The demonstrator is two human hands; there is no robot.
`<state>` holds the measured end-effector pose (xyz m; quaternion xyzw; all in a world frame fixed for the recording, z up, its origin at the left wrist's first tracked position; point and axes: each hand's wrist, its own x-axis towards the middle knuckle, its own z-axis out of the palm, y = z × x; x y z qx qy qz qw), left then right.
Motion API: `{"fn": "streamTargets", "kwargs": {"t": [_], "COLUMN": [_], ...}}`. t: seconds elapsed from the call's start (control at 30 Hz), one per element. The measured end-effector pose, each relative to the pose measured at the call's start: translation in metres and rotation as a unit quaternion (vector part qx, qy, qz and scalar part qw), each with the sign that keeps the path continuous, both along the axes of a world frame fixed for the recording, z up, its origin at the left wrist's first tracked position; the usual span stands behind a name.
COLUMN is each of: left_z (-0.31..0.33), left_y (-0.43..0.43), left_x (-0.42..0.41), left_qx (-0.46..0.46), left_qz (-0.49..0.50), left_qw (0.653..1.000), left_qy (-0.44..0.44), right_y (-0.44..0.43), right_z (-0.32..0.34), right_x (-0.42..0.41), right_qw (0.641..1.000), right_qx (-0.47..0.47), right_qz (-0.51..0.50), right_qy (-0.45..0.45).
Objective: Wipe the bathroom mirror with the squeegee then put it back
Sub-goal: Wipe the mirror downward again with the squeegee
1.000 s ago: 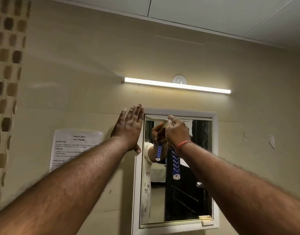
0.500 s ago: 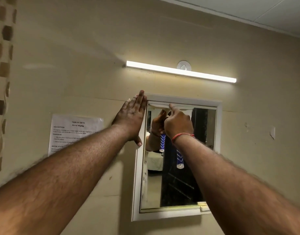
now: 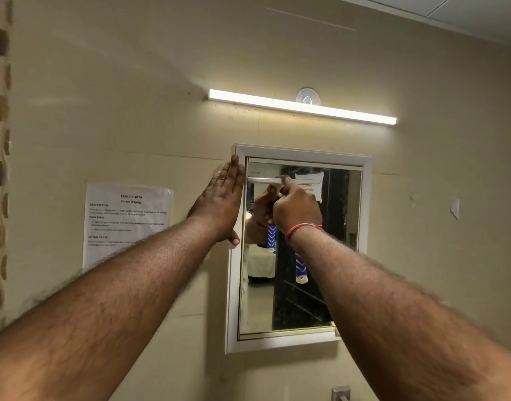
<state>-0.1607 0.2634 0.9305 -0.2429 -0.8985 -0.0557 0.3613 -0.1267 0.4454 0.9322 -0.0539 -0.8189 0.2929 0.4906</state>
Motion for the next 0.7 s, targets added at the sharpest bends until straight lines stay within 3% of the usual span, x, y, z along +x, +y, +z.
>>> {"fn": "streamTargets", "kwargs": {"t": [0.7], "left_z": [-0.061], "left_y": [-0.001], "left_x": [0.003], "left_qx": [-0.018], "left_qz": [-0.013], "left_qw": [0.998], "left_qy": [0.05], "right_y": [0.002], "right_z": [-0.141], "right_x": [0.003], "right_qw": [0.996], "right_qx": [-0.002], "right_qz": [-0.003], "right_qy": [-0.088]}}
